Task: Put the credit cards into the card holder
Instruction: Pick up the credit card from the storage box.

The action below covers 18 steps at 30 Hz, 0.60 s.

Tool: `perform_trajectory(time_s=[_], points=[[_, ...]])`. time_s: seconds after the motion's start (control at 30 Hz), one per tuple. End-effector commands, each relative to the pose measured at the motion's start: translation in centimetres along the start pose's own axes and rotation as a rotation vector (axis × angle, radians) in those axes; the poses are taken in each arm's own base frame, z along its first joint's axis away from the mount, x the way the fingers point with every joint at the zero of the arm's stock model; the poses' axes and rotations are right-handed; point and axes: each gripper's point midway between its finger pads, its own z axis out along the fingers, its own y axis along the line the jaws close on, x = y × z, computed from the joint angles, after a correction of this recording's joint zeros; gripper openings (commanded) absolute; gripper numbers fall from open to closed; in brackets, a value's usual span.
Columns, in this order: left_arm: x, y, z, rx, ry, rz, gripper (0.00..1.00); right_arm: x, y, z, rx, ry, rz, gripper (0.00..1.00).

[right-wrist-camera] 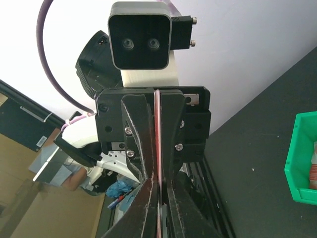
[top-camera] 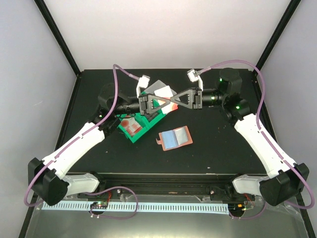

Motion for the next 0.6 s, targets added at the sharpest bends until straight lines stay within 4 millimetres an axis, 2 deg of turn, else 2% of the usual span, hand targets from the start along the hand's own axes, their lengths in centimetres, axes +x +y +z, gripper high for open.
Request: perform_trajectory(time_s=[0.0, 0.1, 0.2, 0.3, 0.37, 0.5, 0.57], points=[[-0.3, -1.6, 0.1, 0.046, 0.032, 0.039, 0.02, 0.4, 1.3, 0.0, -0.054, 0.021, -0.022, 0.1], [-0.2, -1.3, 0.1, 0.039, 0.033, 0.031, 0.06, 0.7, 1.1, 0.1, -0.055, 0.025, -0.013, 0.02], [0.0, -0.6, 0.1, 0.004, 0.029, 0.022, 0.17, 0.9, 0.2, 0.1, -0.018, 0.011, 0.009, 0.01], [0.5, 1.2, -0.3, -0.086, 0.023, 0.013, 0.45, 1.2, -1.6, -0.1, 0.067, -0.016, 0.032, 0.01], [1.2, 2.9, -0.7, -0.169, 0.025, 0.004, 0.57, 1.5, -3.5, -0.5, 0.164, -0.041, 0.049, 0.01], [3.5, 5.9, -2.0, -0.294, 0.044, 0.0, 0.89, 3.4, -8.6, -1.6, 0.378, -0.055, 0.106, 0.01], [4.7, 7.4, -2.9, -0.353, 0.043, 0.007, 0.99, 4.7, -10.9, -2.3, 0.481, -0.048, 0.138, 0.01]])
